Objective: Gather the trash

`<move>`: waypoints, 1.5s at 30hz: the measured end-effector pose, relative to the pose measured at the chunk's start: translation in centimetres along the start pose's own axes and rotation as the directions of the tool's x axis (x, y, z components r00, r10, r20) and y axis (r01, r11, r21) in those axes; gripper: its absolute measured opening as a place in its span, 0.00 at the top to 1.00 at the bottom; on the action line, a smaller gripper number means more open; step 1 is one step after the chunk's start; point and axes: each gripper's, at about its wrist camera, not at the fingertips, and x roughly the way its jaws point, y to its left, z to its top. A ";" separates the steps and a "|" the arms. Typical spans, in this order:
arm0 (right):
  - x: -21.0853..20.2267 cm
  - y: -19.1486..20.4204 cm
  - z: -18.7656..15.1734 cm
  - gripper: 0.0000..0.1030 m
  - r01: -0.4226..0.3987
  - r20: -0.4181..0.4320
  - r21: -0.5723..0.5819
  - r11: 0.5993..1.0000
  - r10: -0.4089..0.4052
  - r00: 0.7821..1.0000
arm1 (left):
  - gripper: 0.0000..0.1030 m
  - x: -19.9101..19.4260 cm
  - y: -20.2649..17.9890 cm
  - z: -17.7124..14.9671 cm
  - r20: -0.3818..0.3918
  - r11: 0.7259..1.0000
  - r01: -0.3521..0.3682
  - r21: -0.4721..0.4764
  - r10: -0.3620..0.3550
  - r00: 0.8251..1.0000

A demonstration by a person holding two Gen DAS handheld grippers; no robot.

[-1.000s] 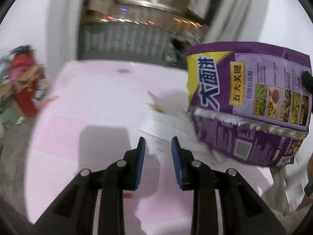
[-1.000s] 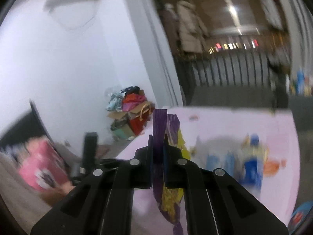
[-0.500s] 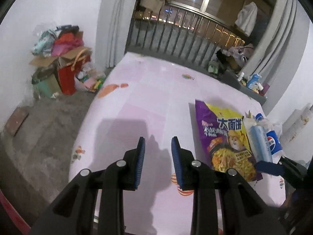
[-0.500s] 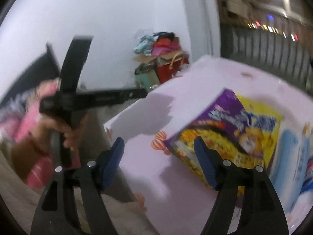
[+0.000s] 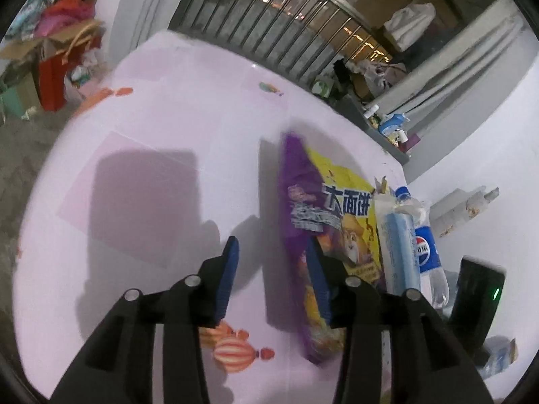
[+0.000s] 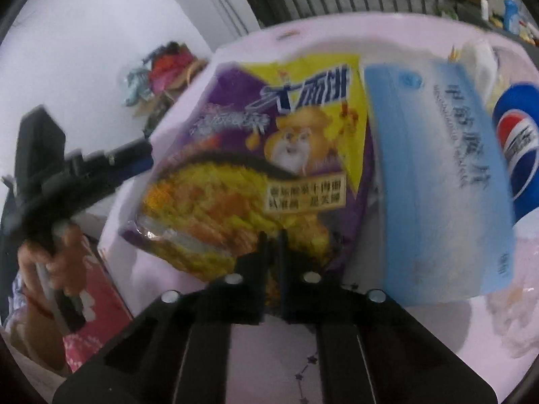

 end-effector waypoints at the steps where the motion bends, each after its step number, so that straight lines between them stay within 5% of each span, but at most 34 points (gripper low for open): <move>1: 0.0 0.2 0.0 0.97 0.010 -0.002 -0.012 1.000 -0.010 1.000 | 0.61 0.5 0.2 0.4 -0.010 1.000 0.007 -0.012 -0.007 1.000; 13: -0.3 -1.7 0.1 0.99 -0.025 0.006 0.005 1.000 0.025 1.000 | 0.62 5.3 1.6 2.0 -0.102 0.958 0.174 -0.228 -0.201 0.974; 15: -0.1 -1.7 0.0 0.99 -0.026 0.010 0.001 1.000 0.026 1.000 | 0.62 4.9 1.4 1.8 -0.066 0.926 0.271 -0.263 -0.297 0.953; 19: -0.5 -1.9 -0.4 0.99 -0.029 0.017 -0.004 1.000 0.029 0.999 | 0.62 3.7 0.4 1.2 0.000 0.850 0.468 -0.244 -0.482 0.876; 21: -0.4 -2.1 -0.5 0.99 -0.032 0.019 -0.003 0.999 0.032 0.999 | 0.62 3.5 0.1 1.1 -0.013 0.880 0.425 -0.210 -0.437 0.899; 24: -0.5 -2.1 -0.7 1.00 -0.031 0.020 -0.003 1.000 0.031 0.999 | 0.62 3.9 -0.1 0.7 -0.047 0.883 0.420 -0.207 -0.438 0.898; 26: -0.5 -2.2 -0.7 1.00 -0.031 0.022 -0.003 1.000 0.031 0.999 | 0.62 4.4 -0.7 0.3 -0.089 0.907 0.381 -0.179 -0.401 0.912; 32: -0.8 -2.4 -1.0 0.99 -0.034 0.034 0.006 0.999 0.033 0.999 | 0.95 5.7 -0.7 -0.3 -0.152 0.947 0.275 -0.166 -0.300 0.942; 38: -3.1 -3.6 -1.0 0.82 -0.085 0.077 0.049 0.995 0.081 0.994 | 0.99 1.2 -2.2 0.4 -0.014 0.984 0.176 0.010 -0.176 0.984; 45: -5.6 -4.2 0.4 0.69 -0.053 0.136 0.044 0.998 0.046 0.990 | 0.99 -4.1 -0.6 1.2 0.124 0.994 -0.033 0.104 0.020 0.992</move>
